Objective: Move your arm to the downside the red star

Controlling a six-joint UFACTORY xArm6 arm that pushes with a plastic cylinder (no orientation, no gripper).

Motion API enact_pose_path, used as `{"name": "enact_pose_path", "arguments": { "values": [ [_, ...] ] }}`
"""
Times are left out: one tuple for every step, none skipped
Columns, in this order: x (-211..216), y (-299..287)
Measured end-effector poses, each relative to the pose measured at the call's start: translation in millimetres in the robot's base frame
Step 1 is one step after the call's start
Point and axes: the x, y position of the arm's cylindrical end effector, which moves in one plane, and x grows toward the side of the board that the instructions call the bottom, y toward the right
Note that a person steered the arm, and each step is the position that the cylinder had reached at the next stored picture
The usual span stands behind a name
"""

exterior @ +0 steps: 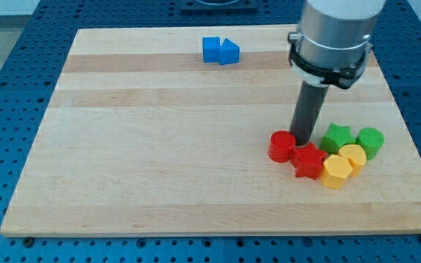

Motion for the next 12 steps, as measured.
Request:
{"name": "enact_pose_path", "arguments": {
  "values": [
    [0,-4],
    [0,-4],
    [-27,-4],
    [-38,-44],
    [2,-114],
    [79,-170],
    [136,-174],
    [130,-117],
    [130,-108],
    [135,-90],
    [135,-84],
    [75,-42]
  ]
}}
